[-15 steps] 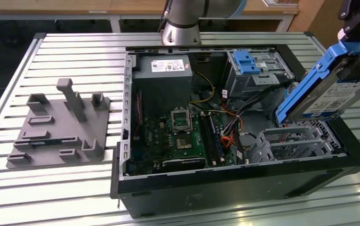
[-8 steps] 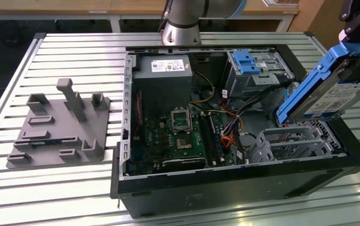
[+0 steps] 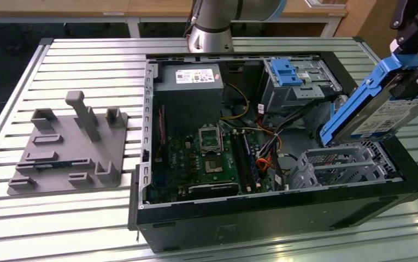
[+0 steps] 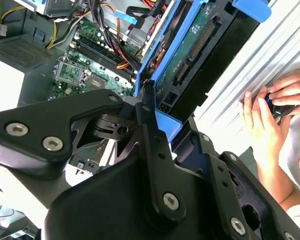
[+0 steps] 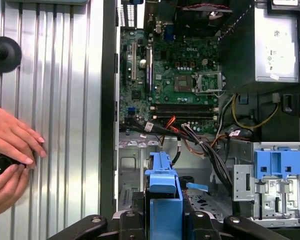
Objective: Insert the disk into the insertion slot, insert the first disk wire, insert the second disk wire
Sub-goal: 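Insert the disk into the insertion slot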
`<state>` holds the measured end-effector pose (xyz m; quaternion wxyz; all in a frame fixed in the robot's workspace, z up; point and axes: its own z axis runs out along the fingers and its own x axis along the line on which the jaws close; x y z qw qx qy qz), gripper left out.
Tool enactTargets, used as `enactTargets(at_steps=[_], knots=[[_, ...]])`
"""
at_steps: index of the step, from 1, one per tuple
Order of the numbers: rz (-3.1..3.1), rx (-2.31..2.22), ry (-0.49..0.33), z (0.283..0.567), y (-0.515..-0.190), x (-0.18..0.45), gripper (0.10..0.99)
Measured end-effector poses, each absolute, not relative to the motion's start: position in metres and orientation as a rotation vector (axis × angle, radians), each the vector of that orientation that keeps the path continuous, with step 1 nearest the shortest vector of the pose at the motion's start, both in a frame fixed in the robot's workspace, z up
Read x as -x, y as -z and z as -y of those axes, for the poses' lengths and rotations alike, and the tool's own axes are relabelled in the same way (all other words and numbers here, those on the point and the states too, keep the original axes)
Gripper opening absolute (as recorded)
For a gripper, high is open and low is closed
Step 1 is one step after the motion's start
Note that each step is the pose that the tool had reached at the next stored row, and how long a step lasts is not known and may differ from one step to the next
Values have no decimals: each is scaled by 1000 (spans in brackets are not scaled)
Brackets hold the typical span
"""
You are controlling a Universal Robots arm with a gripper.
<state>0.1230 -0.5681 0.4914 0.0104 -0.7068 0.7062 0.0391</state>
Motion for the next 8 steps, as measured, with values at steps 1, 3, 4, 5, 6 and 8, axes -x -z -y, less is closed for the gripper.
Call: enactTargets(at_steps=[1, 3, 4, 5, 6, 8], knots=[[-2204, 2206, -122, 568, -490, -123, 365], [-2204, 2206, -122, 568, -488, -123, 365], [-2204, 2206, -122, 568, -487, -123, 365], [-2204, 2207, -122, 568, -486, -123, 365], [-2204, 2207, -122, 568, -485, -123, 365], [-2204, 2207, -122, 568, -482, -123, 365]])
